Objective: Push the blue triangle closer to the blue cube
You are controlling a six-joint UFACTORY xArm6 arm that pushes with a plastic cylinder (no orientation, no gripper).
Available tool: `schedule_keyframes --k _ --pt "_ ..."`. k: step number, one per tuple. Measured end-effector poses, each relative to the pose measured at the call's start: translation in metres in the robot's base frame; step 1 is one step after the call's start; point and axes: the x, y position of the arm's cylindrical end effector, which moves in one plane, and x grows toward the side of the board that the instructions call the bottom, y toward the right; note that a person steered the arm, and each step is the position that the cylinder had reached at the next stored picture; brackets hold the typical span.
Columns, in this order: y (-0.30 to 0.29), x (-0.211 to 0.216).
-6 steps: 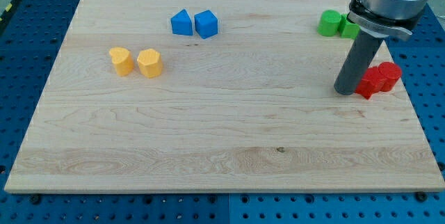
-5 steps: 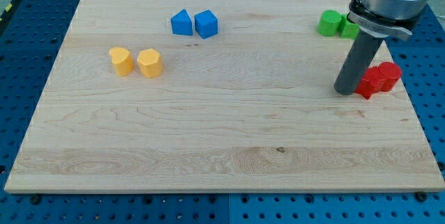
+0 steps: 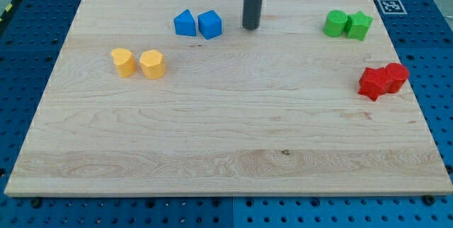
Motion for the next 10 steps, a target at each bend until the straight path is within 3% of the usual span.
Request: schedule_keyframes --k 2,4,6,8,10 --pt "-0.091 -0.019" --pt "-0.103 0.035" --pt "-0.136 -0.003" --pt "-0.195 0.004" --pt "-0.133 0.042"
